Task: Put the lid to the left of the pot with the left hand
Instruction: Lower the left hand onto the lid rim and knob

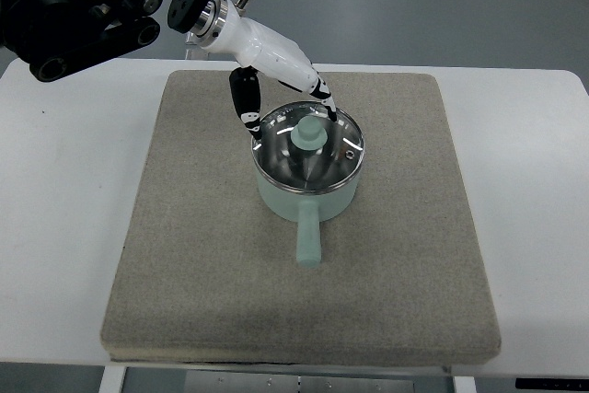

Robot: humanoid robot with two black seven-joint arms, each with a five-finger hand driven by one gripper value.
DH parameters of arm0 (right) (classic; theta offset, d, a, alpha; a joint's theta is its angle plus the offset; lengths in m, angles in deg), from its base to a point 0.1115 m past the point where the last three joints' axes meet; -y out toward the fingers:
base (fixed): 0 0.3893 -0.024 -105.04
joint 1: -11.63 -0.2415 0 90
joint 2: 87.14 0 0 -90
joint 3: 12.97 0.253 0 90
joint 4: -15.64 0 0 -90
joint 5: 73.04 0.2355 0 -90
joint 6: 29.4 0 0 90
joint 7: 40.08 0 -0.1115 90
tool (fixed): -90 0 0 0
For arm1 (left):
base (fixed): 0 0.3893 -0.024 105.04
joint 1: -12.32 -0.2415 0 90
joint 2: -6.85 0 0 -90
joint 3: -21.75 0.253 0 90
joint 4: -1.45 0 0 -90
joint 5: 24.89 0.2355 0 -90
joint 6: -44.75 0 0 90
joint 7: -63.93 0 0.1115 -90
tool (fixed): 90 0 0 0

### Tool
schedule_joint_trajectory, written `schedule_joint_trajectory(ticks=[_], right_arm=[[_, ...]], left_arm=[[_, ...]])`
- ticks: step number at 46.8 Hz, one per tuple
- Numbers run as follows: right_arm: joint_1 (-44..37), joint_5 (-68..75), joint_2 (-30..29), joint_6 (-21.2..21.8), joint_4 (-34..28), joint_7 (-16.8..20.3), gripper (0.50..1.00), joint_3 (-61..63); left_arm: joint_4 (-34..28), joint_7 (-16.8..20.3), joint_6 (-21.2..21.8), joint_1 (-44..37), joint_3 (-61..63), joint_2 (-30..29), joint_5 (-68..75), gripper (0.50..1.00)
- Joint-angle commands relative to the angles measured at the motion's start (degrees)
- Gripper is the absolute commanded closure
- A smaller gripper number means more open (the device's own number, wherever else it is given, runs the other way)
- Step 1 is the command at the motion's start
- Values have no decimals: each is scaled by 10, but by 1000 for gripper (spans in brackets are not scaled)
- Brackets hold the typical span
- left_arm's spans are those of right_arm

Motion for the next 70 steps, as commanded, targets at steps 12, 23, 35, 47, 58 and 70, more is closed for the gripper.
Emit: schedule_joint_trajectory(ticks=[12,23,35,47,58,70], right_arm=[[0,0,0,0,0,0,579,0],[0,0,0,0,0,0,579,0],[0,0,0,0,0,0,579,0],[0,0,0,0,0,0,579,0],[0,0,0,0,0,0,579,0],[0,0,0,0,0,0,579,0]], left_arm=[[-3,0,23,-9,-1,0,-8,555],[-4,0,33,-16,-1,0,-7,557],[-4,0,44,-18,-2,0,-9,559],[-4,0,52,-23,-3,0,-17,566],[-7,0,67,-27,-1,0,-18,566],[-6,0,69,-32,-2,2,-19,568]])
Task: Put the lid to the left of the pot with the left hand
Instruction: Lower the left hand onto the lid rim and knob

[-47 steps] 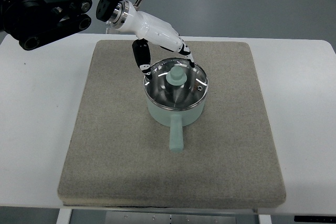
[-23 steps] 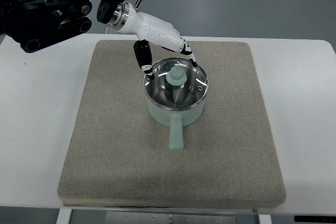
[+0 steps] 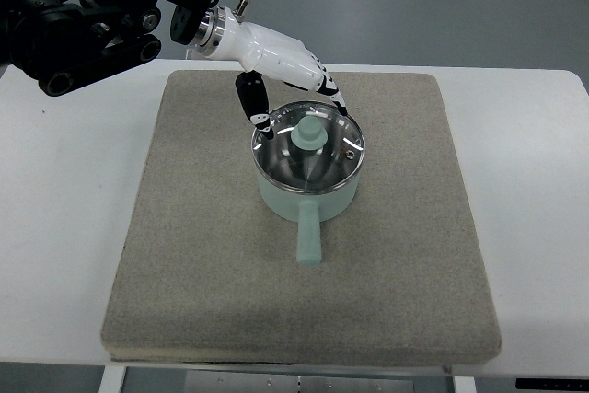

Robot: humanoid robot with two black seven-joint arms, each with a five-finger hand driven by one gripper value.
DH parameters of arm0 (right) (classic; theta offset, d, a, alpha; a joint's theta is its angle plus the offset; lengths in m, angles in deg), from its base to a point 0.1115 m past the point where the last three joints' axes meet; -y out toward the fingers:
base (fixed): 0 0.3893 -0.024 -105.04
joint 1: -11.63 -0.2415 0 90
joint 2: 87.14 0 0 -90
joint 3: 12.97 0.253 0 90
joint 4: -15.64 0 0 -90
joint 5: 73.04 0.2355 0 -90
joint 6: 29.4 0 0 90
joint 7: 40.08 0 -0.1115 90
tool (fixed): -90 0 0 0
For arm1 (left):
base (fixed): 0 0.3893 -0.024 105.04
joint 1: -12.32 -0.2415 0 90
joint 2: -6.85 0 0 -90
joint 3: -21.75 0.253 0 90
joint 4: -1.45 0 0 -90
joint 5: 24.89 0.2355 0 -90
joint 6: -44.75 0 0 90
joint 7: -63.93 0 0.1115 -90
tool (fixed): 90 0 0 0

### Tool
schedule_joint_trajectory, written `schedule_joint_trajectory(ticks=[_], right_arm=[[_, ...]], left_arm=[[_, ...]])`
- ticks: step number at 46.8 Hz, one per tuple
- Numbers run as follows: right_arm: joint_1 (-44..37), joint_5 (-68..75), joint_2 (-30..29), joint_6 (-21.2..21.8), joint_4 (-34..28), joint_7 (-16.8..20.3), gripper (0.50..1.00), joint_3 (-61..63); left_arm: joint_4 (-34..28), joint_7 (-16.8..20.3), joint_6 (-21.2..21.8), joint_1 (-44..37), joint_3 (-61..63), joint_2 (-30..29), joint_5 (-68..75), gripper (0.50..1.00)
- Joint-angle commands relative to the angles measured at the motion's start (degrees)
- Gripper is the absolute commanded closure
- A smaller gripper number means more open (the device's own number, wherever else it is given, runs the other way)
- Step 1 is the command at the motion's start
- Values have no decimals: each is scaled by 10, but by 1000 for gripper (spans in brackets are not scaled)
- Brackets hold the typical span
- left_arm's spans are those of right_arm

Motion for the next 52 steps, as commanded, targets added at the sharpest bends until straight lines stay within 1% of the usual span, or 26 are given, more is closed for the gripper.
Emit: schedule_joint_trajectory(ticks=[1,6,11,17,23,28,52], right_arm=[[0,0,0,0,0,1,579,0],[0,0,0,0,0,1,579,0],[0,0,0,0,0,0,579,0],[0,0,0,0,0,0,579,0],[0,0,0,0,0,1,579,0],[0,0,0,0,0,0,579,0],[0,0,0,0,0,0,579,0]], left_arm=[[0,0,2,0,-1,1,-1,568],[0,0,3,1,-1,2,-1,572],[0,0,4,1,-2,2,-1,596],[0,0,4,0,-2,2,-1,598],[0,0,7,-5,-3,3,-5,587],[0,0,20,-11,-1,5,-15,581],[-5,0,23,-12,0,5,-11,583]])
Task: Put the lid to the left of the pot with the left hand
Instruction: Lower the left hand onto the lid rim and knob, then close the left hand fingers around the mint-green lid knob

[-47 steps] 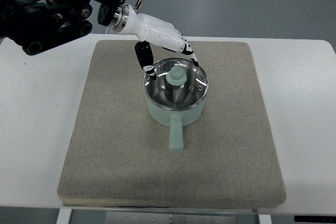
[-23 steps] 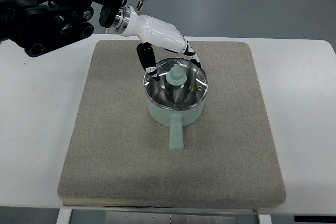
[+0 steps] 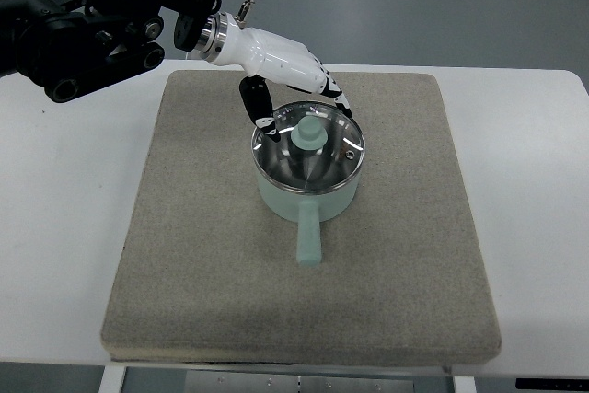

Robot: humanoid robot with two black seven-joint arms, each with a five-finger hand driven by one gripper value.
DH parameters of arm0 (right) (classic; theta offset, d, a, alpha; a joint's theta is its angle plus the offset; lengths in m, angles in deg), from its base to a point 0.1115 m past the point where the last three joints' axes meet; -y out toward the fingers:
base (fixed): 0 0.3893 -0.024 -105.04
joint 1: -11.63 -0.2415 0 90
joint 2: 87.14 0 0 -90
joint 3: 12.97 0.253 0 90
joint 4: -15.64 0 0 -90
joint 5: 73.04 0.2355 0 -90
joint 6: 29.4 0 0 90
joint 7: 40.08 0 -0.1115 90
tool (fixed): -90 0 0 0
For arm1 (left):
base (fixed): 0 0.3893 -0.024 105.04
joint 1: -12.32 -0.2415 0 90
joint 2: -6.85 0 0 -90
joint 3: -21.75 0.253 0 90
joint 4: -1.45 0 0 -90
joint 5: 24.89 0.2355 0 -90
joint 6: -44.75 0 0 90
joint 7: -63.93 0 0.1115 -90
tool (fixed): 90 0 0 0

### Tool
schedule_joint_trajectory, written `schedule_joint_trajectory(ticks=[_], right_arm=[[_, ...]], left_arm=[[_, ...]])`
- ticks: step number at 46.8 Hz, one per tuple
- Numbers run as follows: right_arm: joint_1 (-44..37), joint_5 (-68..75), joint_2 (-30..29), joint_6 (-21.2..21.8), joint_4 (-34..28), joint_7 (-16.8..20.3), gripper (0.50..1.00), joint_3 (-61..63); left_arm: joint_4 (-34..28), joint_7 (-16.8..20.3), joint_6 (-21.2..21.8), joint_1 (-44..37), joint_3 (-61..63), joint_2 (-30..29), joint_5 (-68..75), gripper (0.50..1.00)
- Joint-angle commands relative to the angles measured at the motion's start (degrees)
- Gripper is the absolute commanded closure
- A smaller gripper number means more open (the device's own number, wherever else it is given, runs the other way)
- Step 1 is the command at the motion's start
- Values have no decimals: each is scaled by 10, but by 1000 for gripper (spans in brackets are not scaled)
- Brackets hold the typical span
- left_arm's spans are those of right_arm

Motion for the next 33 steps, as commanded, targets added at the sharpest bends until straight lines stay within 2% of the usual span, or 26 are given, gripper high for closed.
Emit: schedule_joint_trajectory(ticks=[1,13,18,27,33], right_arm=[[0,0,0,0,0,0,579,0],[0,0,0,0,0,0,579,0],[0,0,0,0,0,0,579,0],[0,0,0,0,0,0,579,0],[0,0,0,0,0,0,579,0]], left_arm=[[0,0,2,0,0,0,-1,583],[-1,0,8,-1,1,0,4,609],[-1,0,7,-1,3,1,5,645],[0,0,7,-1,5,1,6,754],[-1,0,7,-1,5,1,6,799]])
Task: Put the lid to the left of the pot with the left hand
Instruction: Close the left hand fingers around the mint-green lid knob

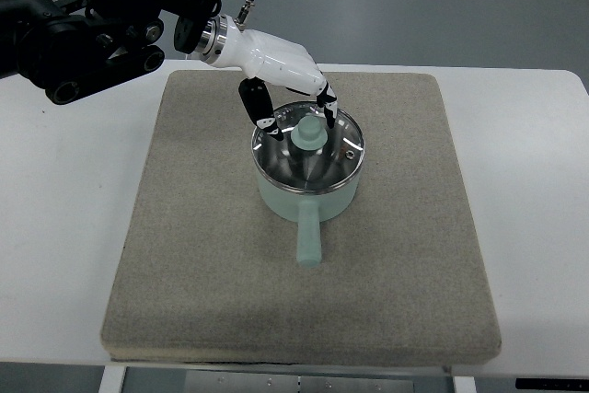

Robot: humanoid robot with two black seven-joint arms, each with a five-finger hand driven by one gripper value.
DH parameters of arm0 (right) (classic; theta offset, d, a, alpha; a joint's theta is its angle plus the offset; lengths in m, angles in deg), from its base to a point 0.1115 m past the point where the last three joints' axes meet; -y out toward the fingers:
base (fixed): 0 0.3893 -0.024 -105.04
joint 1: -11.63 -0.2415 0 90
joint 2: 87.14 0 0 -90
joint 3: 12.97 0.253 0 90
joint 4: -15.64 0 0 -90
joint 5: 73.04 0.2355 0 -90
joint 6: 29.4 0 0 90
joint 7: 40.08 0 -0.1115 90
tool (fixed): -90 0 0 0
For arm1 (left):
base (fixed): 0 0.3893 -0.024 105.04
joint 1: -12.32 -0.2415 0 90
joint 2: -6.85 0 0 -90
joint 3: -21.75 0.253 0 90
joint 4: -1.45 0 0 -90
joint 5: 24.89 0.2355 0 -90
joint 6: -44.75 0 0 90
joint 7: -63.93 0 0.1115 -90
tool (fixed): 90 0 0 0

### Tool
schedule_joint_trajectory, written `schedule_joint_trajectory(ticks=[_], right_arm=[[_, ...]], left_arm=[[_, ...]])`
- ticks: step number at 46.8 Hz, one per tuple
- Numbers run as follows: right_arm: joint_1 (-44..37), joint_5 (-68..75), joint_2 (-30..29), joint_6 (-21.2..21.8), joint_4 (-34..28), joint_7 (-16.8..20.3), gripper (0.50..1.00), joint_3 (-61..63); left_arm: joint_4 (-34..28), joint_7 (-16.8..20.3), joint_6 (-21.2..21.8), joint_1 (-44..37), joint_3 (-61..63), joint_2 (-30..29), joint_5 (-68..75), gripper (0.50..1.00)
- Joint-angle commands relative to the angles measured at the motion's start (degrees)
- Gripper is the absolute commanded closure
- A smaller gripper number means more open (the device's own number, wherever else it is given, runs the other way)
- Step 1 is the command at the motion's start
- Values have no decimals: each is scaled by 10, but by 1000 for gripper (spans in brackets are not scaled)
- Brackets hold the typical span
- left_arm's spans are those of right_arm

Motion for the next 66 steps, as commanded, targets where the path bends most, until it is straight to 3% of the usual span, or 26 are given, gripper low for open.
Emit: schedule_joint_trajectory(ticks=[1,9,14,16,66], right_arm=[[0,0,0,0,0,0,579,0],[0,0,0,0,0,1,579,0],[0,0,0,0,0,0,579,1],[0,0,0,0,0,0,579,1],[0,0,0,0,0,0,579,0]], left_arm=[[-1,0,1,0,0,0,0,808],[0,0,0,0,0,0,0,962],[0,0,0,0,1,0,1,969],[-1,0,0,0,1,0,1,1000],[-8,0,-3,9,-4,1,-3,1000]])
